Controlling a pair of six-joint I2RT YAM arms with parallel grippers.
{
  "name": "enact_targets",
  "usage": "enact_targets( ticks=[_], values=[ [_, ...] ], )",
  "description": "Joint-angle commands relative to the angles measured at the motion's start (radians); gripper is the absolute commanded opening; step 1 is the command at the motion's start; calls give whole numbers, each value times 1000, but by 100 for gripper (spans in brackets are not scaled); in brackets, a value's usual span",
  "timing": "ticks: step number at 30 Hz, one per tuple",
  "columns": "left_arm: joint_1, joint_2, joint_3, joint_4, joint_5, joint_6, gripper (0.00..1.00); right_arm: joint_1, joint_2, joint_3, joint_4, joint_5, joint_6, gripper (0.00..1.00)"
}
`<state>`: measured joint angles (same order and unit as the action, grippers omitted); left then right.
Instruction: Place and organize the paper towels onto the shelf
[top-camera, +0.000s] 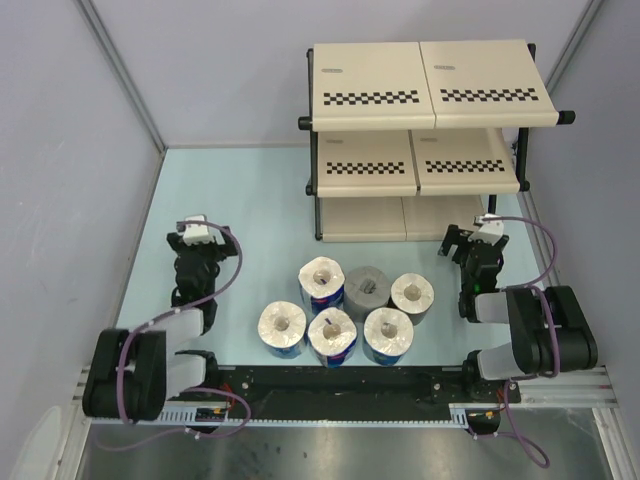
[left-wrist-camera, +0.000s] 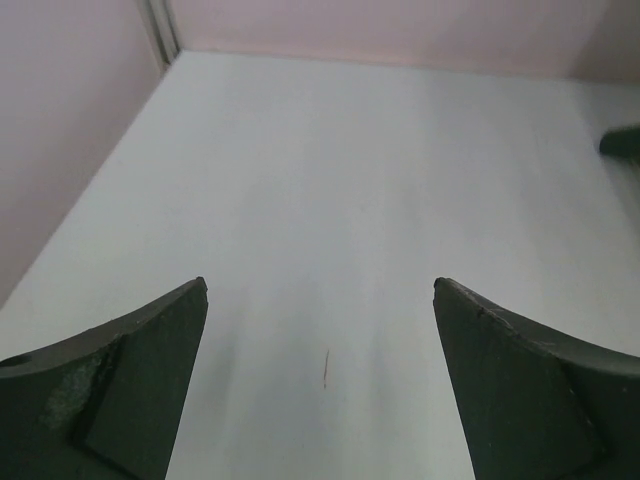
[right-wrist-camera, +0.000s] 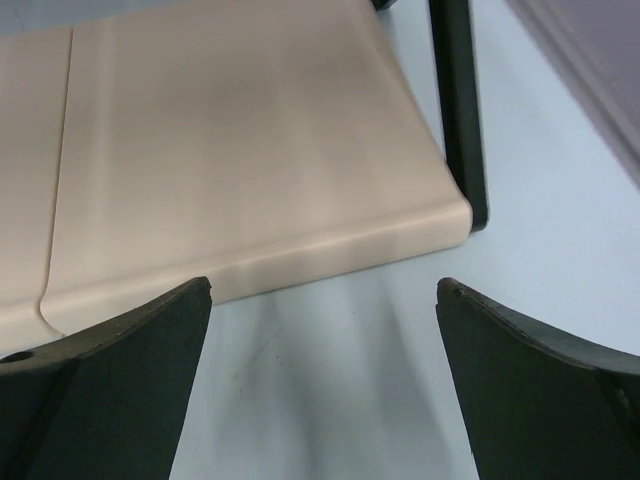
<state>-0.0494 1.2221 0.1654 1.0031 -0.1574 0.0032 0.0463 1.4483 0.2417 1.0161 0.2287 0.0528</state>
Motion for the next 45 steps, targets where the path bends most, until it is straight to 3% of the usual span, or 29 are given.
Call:
enact_targets(
  ticks=[1,8,12,17,20,26,30,34,45],
  values=[
    [-10,-171,134,-291,-154,-136,100,-3,-120,71,-134,84,27,100],
    [-13,-242,256,-526,-56,-250,100,10,-216,87,-229,178,62,100],
    [-13,-292,287,-645,-102,-362,100,36,-278,110,-312,227,123,100],
    [-12,-345,344,-763,-152,-454,100,61,-365,179,-563,305,252,100],
    [-10,-323,411,-917,-174,-523,100,63,-432,194,-657,310,289,100],
    [-1,-213,525,-1070,-107,-594,100,60,-552,206,-806,337,400,100],
    [23,-167,545,-1095,-35,-626,100,40,-574,232,-902,261,413,100],
    [40,-167,533,-1094,36,-641,100,-2,-566,246,-1005,304,476,100],
    [37,-229,510,-1089,150,-583,100,-19,-598,306,-1097,215,437,100]
  ],
)
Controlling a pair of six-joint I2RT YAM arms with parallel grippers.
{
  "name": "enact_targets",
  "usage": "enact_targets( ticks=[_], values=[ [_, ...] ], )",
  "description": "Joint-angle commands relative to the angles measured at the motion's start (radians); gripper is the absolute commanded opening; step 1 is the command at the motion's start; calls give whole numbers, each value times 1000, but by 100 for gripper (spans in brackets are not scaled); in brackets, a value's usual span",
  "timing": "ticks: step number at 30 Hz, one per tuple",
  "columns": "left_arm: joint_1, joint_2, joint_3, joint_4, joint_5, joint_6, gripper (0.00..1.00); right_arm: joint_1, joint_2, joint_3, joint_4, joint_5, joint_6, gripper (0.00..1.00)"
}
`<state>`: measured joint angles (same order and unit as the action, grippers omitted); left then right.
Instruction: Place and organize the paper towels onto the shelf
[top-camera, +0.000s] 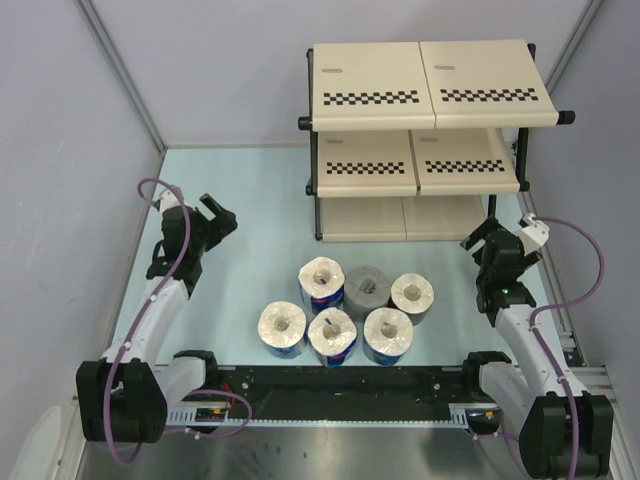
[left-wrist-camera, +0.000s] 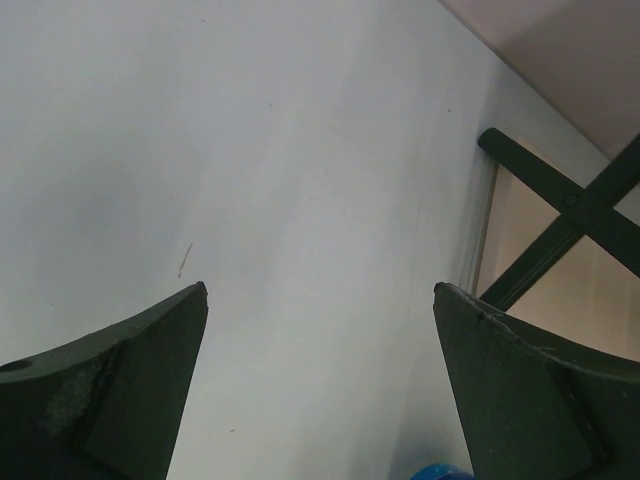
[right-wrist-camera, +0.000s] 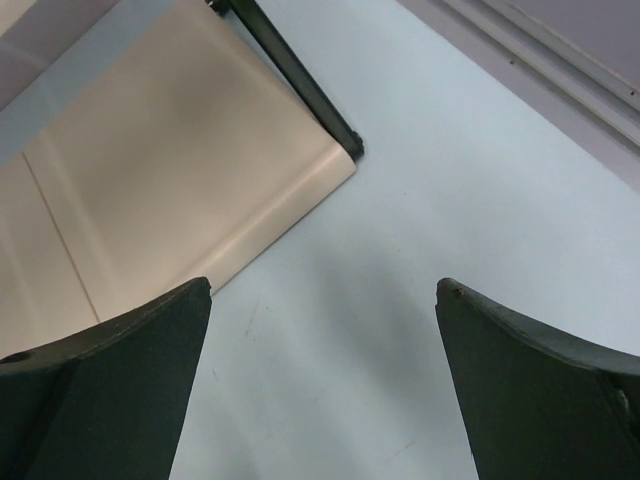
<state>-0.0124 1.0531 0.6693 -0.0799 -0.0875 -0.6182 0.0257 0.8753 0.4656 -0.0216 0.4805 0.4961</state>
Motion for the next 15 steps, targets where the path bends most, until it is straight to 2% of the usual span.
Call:
enact_targets(
  ticks=[1,4,6,8,14,15],
  values=[
    [-4,-70,4,-12,80,46,100,6,-25,109,-101,-42,-10,100],
    [-95,-131,12,-61,22,74,100,58,-47,148,-173,-36,-22,99],
    [-202,-162,19,-90,-76,89,100,124,-78,162,-205,-20,-18,100],
    [-271,-179,15,-115,-115,87,100,210,-102,185,-257,16,2,100],
    [-369,-242,-34,-139,-150,90,100,477,-101,278,-409,133,61,100],
    [-374,-248,-39,-139,-150,94,100,553,-92,292,-443,148,70,100]
  ],
)
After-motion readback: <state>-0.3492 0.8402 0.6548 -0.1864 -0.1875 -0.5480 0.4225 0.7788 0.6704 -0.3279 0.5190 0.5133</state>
